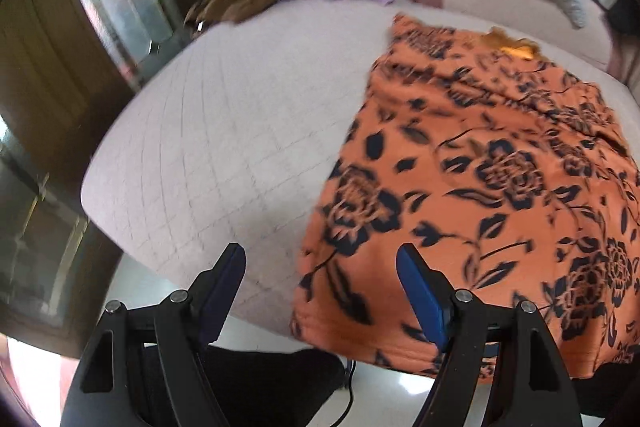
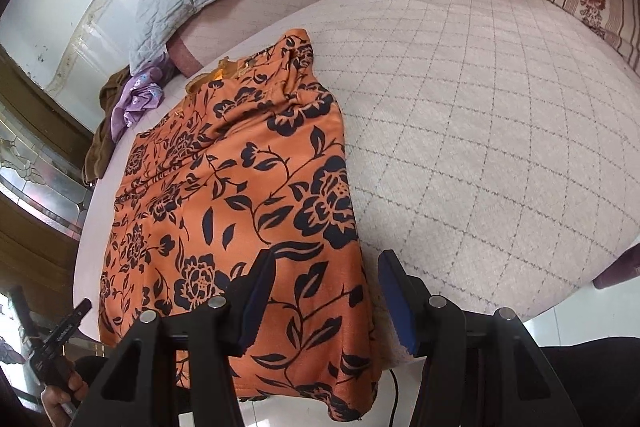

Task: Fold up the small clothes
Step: 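Open the right gripper and withdraw both grippers from the folded shirt, then grasp the hem end of the orange shirt with both grippers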

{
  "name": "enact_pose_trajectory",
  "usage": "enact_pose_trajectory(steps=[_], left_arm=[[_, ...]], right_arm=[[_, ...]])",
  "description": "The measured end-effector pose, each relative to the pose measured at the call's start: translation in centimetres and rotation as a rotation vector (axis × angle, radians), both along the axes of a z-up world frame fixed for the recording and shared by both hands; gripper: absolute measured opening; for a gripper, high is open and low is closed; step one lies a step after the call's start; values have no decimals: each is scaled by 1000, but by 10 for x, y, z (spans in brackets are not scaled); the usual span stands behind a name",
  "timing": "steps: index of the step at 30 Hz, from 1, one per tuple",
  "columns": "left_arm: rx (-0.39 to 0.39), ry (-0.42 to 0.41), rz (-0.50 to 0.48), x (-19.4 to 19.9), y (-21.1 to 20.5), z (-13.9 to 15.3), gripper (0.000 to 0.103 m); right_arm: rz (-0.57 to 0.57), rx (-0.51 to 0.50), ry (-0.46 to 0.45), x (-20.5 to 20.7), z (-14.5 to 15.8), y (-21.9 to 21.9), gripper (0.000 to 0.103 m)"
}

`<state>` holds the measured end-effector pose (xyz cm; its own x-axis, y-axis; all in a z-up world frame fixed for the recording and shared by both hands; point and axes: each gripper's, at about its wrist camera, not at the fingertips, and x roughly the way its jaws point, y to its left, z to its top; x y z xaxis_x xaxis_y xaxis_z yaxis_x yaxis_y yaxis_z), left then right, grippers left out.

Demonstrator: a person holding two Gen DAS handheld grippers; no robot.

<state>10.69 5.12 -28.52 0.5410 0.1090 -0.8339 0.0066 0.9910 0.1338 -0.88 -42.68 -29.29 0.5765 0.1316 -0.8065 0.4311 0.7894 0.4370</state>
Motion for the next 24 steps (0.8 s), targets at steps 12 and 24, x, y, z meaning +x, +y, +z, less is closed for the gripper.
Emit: enact_pose_trajectory(steps=[12, 24], left_arm=[[-178, 101, 63, 15, 44, -11, 78], [-269, 201, 26, 17, 43, -39, 61]], right_arm=[[40, 94, 114, -13, -28, 11, 57], [102, -166, 194, -19, -36, 61, 55]])
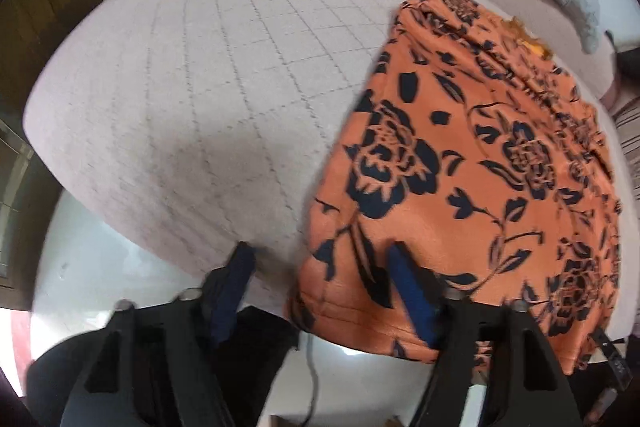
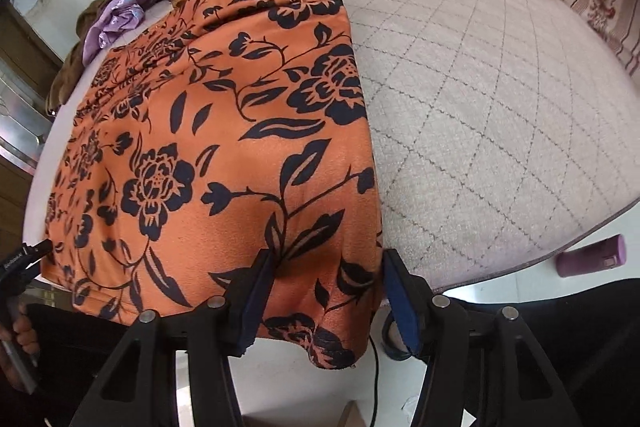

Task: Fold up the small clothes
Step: 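Grasp the hem end of the orange shirt with both grippers, then lift the hem end with both grippers, fold it onto the collar end, release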

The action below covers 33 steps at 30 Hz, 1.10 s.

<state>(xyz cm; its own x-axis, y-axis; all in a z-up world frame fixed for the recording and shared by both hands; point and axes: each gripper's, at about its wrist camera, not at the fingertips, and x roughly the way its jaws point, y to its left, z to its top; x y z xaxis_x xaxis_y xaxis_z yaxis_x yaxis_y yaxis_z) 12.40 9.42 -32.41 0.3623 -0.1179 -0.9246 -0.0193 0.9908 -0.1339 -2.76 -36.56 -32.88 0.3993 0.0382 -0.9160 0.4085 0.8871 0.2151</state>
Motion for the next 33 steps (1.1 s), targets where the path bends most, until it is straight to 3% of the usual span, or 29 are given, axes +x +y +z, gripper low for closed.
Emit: enact_pose_trajectory(steps=[2, 3, 4, 5, 10, 11, 12, 13, 14, 16, 17, 18, 19, 21, 22, 28, 33], left_arm=[[-5, -21, -29, -3, -4, 4, 36], [-11, -28, -42, -4, -7, 6, 17], [-17, -33, -50, -5, -8, 8, 9], [-25, -42, -56, -6, -9, 11, 9], [-43, -62, -77, -7, -11, 18, 11], [-49, -51, -79, -5, -11, 17, 16], [-57, -33, -85, -2, -14, 15, 36], [-69, -20, -92, -2, -15, 13, 52], [-79, -19, -97, -3, -17, 12, 54], [-71, -19, -106, -1, -21, 8, 51], [-69, -25, -108, -3, -23, 8, 43], [-64, -30, -104, -4, -20, 8, 17], [-63, -32, -100, -4, -19, 9, 7], [-95, -37, -96, -3, -15, 12, 7], [-101, -46, -96, -2, -15, 16, 7], [-146, -147, -155, 14, -19, 63, 7], [-204, -207, -177, 69, -20, 113, 7]], right_arm=[[13, -6, -15, -1, 4, 1, 36], [13, -5, -22, -2, 5, 0, 31], [5, 6, -32, -2, 7, -3, 22], [-5, 25, -42, -5, 8, -7, 17], [-61, 140, -28, -11, 4, -23, 18], [-69, 151, -17, -12, 3, -26, 19], [-73, 155, -4, -12, 1, -27, 22], [-74, 159, 7, -12, -1, -28, 32], [-71, 170, 12, -12, -4, -27, 52], [-52, 212, 20, -12, -10, -20, 75], [-35, 204, 26, -10, -12, -15, 73], [-12, 153, 25, -10, -11, -9, 71], [0, 114, 31, -10, -10, -6, 58], [25, 105, 8, -11, -4, -5, 34], [45, 110, -17, -10, 1, -6, 10], [52, 212, -140, 10, 34, -20, 8], [-5, 299, -280, 59, 69, -56, 8]])
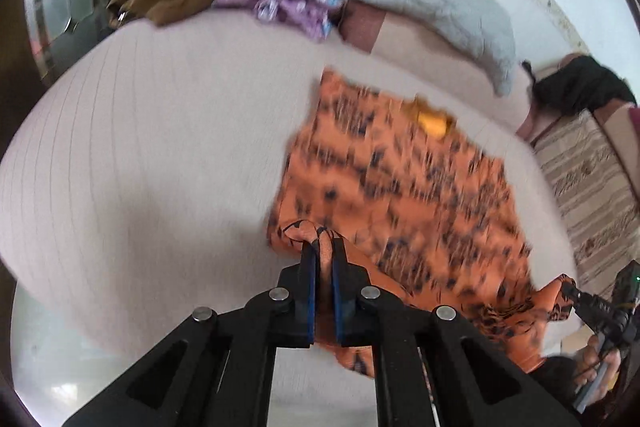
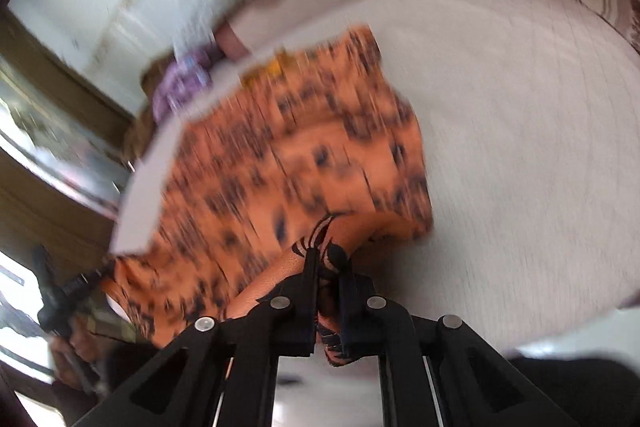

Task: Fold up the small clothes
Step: 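Lift the hem end with both grippers, fold it onto the collar end, release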

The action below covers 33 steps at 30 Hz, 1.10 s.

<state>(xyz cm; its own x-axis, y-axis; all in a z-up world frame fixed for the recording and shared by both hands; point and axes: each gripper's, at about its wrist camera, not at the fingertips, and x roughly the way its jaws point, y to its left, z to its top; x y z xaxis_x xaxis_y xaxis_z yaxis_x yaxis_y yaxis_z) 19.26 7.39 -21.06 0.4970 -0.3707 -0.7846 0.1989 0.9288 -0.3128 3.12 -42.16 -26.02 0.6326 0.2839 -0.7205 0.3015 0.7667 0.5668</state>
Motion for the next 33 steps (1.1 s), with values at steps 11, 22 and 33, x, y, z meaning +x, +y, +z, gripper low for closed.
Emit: enact_pose_trajectory(steps=[11, 22, 33], left_arm=[[173, -5, 13, 237, -105, -16, 7], [77, 34, 116, 280, -99, -77, 14], [286, -296, 238, 135, -109, 24, 79]], right_arm=[[-274, 131, -148, 209, -26, -99, 9], [-340, 404, -189, 254, -94, -127, 63], [-193, 184, -236, 211, -10, -68, 73]])
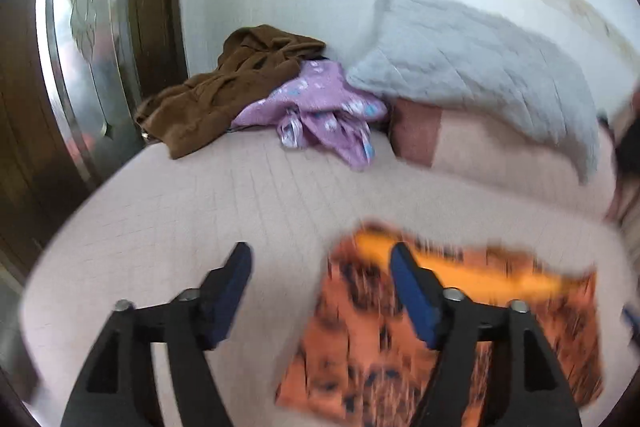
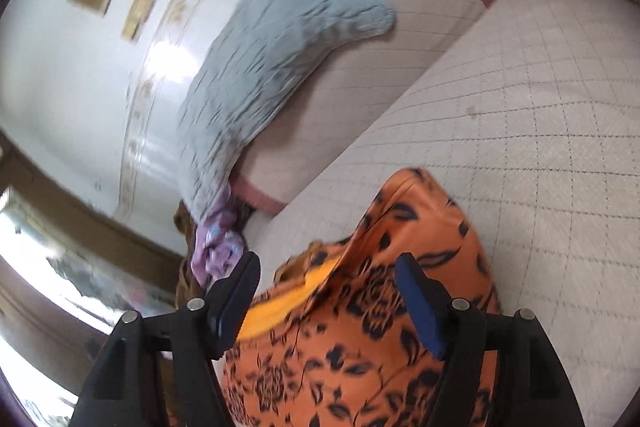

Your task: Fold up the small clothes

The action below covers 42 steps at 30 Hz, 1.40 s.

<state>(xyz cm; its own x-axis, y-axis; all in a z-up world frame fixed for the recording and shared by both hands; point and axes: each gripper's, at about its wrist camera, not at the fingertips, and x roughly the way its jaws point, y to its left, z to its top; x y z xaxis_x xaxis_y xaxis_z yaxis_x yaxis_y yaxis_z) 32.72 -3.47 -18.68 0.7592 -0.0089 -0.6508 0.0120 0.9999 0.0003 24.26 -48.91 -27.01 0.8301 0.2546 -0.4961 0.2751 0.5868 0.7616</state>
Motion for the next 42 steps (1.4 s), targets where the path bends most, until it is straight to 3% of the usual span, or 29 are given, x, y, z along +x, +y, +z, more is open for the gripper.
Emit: enact_pose_trajectory(steps=[3, 5, 8, 13, 17, 19, 21, 23, 26, 29, 30, 32, 35, 37, 40, 42], left_arm=[[55, 2, -29, -40, -23, -24, 81], [57, 18, -41, -45, -34, -45, 81], [79, 101, -128, -28, -53, -72, 81], [75, 129, -300, -11, -81, -68, 81], [131, 237, -490, 17, -127, -77, 80], [159, 289, -539, 26, -148, -83, 72], [147, 319, -580, 38, -164, -90, 71], [117, 362, -552, 57, -170, -102, 71], [-42, 447, -419, 97, -153, -124, 71], [-286, 365, -289, 118, -114, -112, 68], [-342, 319, -235, 121, -100, -106, 68], [-381, 255, -149, 125, -81, -99, 68], [-338, 238, -84, 128, -64, -90, 68], [-280, 228, -101, 125, -61, -87, 68], [-122, 241, -124, 120, -60, -86, 68], [-81, 257, -157, 111, -53, -87, 68]], right_arm=[[37, -37, 4, -6, 8, 22, 73], [74, -97, 22, -3, 12, 40, 70], [131, -200, 85, -3, 12, 67, 62], [151, -243, 188, -16, -1, 89, 62], [161, -255, 234, -12, -11, 86, 62], [144, -265, 253, -10, -17, 80, 62], [127, -281, 265, -8, -21, 74, 62], [127, -268, 263, -4, -23, 67, 62], [131, -258, 292, 4, -28, 60, 62], [127, -208, 296, 6, -33, 55, 62], [128, -200, 294, 7, -34, 55, 62], [142, -202, 284, 9, -33, 57, 62], [162, -225, 282, 15, -31, 64, 62], [172, -225, 282, 19, -31, 69, 62], [174, -240, 278, 21, -31, 73, 62], [173, -246, 278, 20, -30, 74, 62]])
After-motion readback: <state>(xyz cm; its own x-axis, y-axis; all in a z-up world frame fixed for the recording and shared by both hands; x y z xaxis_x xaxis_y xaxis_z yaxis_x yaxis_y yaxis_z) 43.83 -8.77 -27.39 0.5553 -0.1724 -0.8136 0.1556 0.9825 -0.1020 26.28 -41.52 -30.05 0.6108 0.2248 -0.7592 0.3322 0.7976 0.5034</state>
